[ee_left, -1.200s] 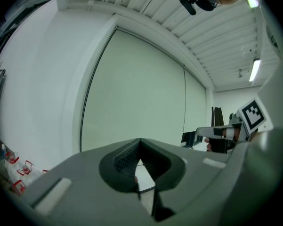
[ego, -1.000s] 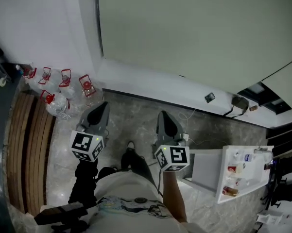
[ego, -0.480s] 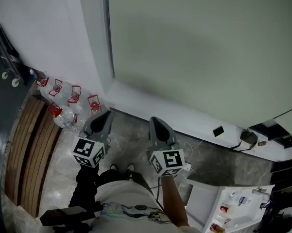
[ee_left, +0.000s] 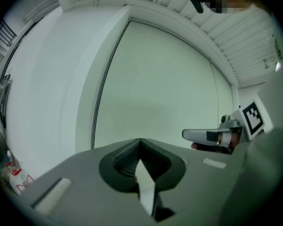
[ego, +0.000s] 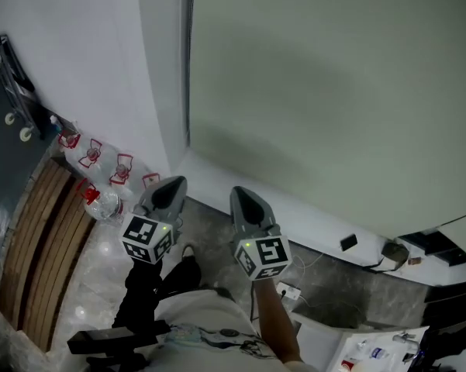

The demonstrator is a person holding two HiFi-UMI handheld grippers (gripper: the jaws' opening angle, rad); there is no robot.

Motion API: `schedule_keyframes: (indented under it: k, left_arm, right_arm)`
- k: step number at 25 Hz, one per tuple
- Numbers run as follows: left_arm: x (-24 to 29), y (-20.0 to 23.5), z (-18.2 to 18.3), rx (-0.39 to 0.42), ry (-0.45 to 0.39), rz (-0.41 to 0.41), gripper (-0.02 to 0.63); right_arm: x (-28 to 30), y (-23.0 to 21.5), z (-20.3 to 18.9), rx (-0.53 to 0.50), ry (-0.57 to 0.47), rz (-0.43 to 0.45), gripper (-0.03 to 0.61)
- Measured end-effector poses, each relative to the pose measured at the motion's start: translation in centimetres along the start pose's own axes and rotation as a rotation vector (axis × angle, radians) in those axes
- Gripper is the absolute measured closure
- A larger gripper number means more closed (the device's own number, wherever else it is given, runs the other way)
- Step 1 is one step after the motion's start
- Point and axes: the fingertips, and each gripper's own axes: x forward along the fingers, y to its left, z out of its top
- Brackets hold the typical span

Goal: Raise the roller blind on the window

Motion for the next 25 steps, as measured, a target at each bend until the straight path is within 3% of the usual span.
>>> schedule_keyframes:
  k: [7,13,25]
  left_arm:
    - [5.4,4.4,1.7,-0.014,0.008,-0.046,0.615]
    - [7.7,7.3,1.7,-0.064,-0.001,-0.026,0.615]
    - [10.8,11.5,3.4,-0.094,-0.037,0.160,0.615]
  right_arm:
    - [8.4,-1.7,1.9,0.001,-0.001,0.039,0.577]
    - [13.4,-2.9,2.6,0.007,0.009,0.088,0.575]
    - [27.9,-6.3,10.0,-0.064,-0.036,0.380,0.537]
